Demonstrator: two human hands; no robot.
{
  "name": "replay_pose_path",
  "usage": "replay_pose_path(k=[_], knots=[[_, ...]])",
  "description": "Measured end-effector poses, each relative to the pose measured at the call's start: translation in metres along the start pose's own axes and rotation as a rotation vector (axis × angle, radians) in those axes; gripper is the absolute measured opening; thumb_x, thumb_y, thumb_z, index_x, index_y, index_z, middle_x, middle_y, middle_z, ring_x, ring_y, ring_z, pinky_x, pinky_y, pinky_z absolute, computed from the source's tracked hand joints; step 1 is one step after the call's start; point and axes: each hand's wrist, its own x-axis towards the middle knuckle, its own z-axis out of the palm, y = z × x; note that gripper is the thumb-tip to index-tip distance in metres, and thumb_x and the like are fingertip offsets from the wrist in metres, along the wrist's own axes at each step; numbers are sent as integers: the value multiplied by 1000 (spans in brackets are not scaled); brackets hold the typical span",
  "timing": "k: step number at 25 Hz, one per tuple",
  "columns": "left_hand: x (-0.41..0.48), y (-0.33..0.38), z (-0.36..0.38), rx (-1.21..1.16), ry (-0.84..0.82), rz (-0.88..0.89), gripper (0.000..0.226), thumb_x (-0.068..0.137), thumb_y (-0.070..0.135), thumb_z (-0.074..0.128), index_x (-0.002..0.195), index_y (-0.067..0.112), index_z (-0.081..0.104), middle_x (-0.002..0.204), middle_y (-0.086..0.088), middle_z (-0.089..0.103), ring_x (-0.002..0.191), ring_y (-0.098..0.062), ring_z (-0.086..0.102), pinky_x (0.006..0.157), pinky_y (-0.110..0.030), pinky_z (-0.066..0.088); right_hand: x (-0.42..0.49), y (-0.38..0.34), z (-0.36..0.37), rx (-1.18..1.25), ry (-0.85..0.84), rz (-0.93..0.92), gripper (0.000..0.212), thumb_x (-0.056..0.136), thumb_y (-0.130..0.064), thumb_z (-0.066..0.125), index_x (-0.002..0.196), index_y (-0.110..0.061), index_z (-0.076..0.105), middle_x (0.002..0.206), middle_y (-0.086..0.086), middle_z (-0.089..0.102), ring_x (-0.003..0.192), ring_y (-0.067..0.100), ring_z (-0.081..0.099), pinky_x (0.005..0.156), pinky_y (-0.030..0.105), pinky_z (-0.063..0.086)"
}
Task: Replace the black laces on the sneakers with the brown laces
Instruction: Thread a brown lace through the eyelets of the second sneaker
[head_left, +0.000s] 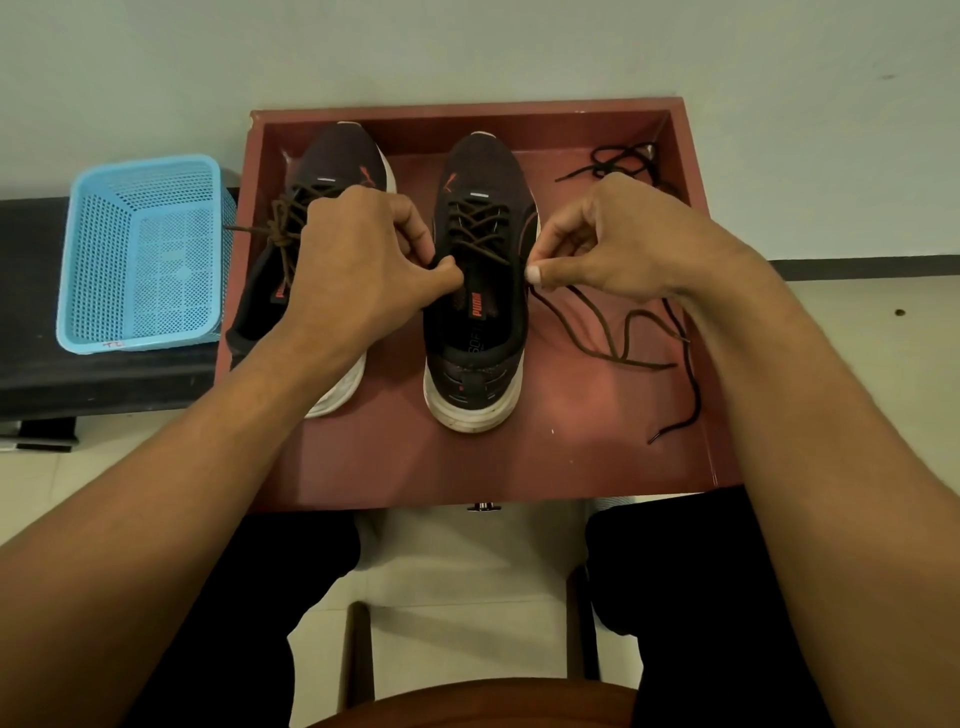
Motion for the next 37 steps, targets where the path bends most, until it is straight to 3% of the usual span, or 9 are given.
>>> replay_pose_path(k=[5, 9, 14, 20, 22, 25, 28, 33, 37], knots=[[2, 1, 2, 14, 4, -21, 22, 79, 37, 84, 72, 22, 69, 62, 7, 67, 60, -6, 68, 70, -30, 61, 0, 1, -4, 5, 10, 76, 5, 88, -33, 83, 88, -28, 82, 77, -11, 75, 66, -3, 65, 61, 11, 46], [2, 0, 0, 25, -4, 10, 22, 80, 38, 82, 73, 23, 68, 64, 7, 67, 61, -5, 67, 68, -26, 58, -1, 2, 0, 95, -39, 22, 8, 90, -35, 82, 94, -28, 83, 81, -18, 77, 77, -10, 69, 72, 7, 46], [2, 2, -6, 23, -69, 23, 26, 83, 43, 84, 77, 22, 69, 65, 8, 69, 62, -3, 68, 68, -14, 51, -1, 15, -4, 139, 71, 120, 8, 94, -32, 79, 91, -25, 81, 69, -11, 74, 57, -2, 64, 47, 8, 42], [0, 0, -7, 28, -144, 26, 29, 83, 46, 85, 83, 23, 67, 71, 10, 70, 63, -2, 68, 68, -11, 50, 7, 3, 13, -152, 41, 134, 8, 88, -28, 82, 96, -27, 81, 76, -19, 66, 71, -4, 60, 61, 11, 41], [-1, 2, -6, -1, -109, 65, 28, 86, 47, 82, 91, 23, 69, 79, 11, 70, 67, -2, 67, 68, -9, 48, 5, 0, 8, -89, 148, 97, 1, 89, -28, 79, 90, -29, 78, 78, -16, 69, 71, -3, 62, 64, 11, 48], [4, 10, -3, -59, 8, 197, 25, 96, 42, 68, 111, 22, 72, 101, 7, 70, 85, -7, 65, 83, -16, 49, 3, -7, 4, 48, 320, -28, 4, 89, -29, 75, 91, -25, 76, 87, -10, 75, 81, 5, 70, 80, 27, 60], [10, 18, 3, -68, -25, 259, 31, 101, 37, 63, 128, 24, 70, 108, 16, 68, 94, -1, 61, 87, -10, 43, 2, -17, 8, 113, 351, -162, 14, 92, -34, 75, 100, -23, 77, 91, -10, 77, 87, 3, 72, 81, 23, 59], [12, 18, 7, -231, -87, 264, 28, 94, 29, 73, 121, 21, 69, 94, 12, 73, 86, -1, 67, 79, -13, 48, 1, -15, 1, 287, 345, -248, 20, 93, -32, 80, 104, -16, 78, 95, -4, 79, 89, 9, 76, 83, 26, 61], [11, 19, 1, -378, -31, 208, 18, 99, 30, 69, 106, 15, 76, 89, 9, 75, 79, -1, 69, 71, -12, 46, -3, -1, -10, 572, 419, -246, 19, 90, -28, 83, 101, -14, 78, 82, -9, 77, 77, 7, 69, 76, 23, 53]])
